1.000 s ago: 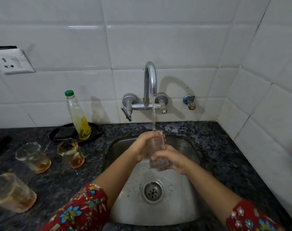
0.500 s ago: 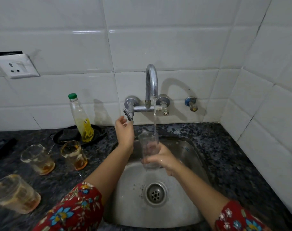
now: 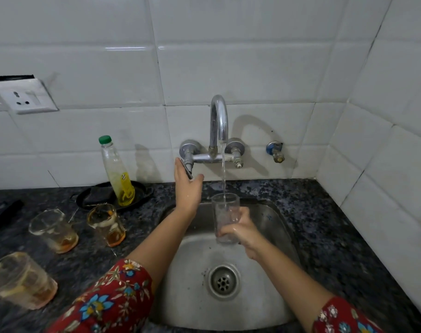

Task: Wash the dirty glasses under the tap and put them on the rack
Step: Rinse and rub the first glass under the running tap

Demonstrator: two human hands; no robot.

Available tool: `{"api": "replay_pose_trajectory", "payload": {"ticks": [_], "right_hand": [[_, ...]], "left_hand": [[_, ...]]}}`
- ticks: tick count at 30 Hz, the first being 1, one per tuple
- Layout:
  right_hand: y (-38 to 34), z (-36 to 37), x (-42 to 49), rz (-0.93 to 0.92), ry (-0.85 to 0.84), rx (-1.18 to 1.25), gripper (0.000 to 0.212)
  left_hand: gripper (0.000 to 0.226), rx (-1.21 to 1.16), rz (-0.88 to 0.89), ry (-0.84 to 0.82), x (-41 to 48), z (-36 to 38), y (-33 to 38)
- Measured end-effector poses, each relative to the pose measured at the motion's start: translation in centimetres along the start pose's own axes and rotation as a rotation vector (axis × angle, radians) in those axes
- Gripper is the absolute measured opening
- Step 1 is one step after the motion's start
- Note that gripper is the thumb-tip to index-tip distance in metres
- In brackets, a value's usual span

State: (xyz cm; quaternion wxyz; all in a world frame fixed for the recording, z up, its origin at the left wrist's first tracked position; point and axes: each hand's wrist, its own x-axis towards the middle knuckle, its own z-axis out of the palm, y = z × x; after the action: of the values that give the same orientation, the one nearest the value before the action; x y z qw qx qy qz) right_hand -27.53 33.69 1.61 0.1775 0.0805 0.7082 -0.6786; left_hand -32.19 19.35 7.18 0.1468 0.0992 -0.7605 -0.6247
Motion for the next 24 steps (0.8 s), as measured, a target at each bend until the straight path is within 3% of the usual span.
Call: {"api": "replay_pose_trajectory", "payload": {"ticks": [8, 14, 20, 24], "right_hand": [[0.6, -0.4, 0.2, -0.014, -0.035, 0.061, 0.069], [-0.1, -1.4, -0.5, -0.027, -0.086, 0.170, 0.046], [-1.2, -3.6, -1.4, -0.055, 0.071, -0.013, 0.055], [-2.0, -4.5, -1.4, -0.095, 0.117, 0.073, 0.071]], "left_hand": [[0.063, 0.193, 0.173, -0.060, -0.3, 0.3, -0.8], [0.057, 0.203, 0.215, -0.112, -1.0, -0.8, -1.3], [0.033, 0.415, 0.464, -0.107, -4.8, -1.1, -4.1], [0.026, 0.527, 0.427, -0.062, -6.3, -1.4, -4.7]]}}
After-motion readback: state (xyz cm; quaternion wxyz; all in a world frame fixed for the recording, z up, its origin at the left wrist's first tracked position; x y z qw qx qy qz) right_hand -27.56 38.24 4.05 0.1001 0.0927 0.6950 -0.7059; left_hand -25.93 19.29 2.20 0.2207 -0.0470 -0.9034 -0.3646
